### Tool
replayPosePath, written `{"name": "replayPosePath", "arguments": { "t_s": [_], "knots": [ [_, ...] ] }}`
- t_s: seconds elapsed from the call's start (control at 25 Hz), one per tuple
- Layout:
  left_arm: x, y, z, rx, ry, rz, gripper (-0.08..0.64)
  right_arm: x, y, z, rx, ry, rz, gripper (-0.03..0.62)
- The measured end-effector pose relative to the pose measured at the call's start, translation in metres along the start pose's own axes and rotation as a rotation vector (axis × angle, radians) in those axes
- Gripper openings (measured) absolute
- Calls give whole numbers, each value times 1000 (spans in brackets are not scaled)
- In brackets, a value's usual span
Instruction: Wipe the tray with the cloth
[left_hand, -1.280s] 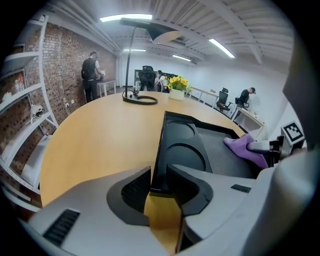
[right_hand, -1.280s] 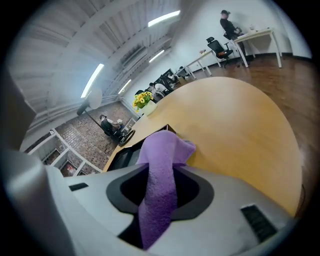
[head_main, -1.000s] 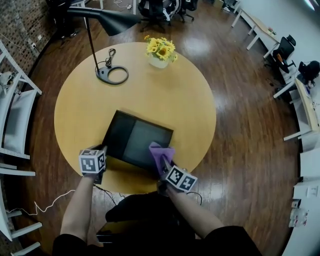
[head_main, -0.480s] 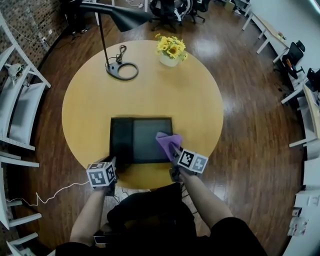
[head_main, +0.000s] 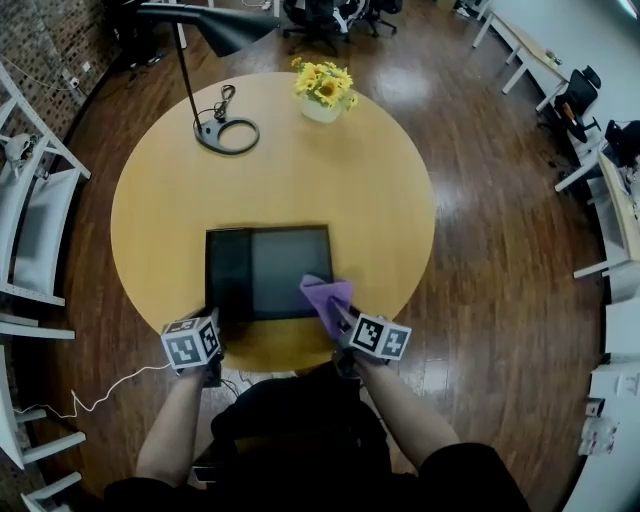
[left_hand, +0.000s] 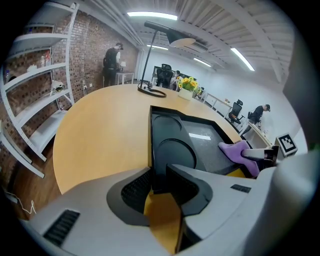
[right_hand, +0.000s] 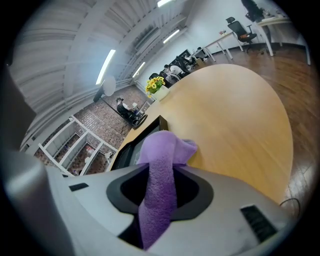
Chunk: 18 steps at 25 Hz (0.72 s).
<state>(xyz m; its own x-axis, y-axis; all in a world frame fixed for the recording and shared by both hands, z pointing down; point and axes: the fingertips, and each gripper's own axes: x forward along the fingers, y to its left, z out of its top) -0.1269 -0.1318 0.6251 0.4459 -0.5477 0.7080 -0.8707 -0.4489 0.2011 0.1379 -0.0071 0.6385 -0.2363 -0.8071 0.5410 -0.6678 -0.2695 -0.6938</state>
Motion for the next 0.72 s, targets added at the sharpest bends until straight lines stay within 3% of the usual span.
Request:
{"name": "replayPosePath", "arguments": {
  "t_s": [0.36,0.52,0.72],
  "knots": [
    [-1,-7,-1,17,5,-29,80,-23,2,-19,-71,76,-9,107],
    [-2,-12,-4,22,-10,-49,85,-38,26,-6,-164,116,54,100],
    [-6,-7,-4,-93,-81,-124,97,-17,69,13,-301,159,148,100]
  ]
}}
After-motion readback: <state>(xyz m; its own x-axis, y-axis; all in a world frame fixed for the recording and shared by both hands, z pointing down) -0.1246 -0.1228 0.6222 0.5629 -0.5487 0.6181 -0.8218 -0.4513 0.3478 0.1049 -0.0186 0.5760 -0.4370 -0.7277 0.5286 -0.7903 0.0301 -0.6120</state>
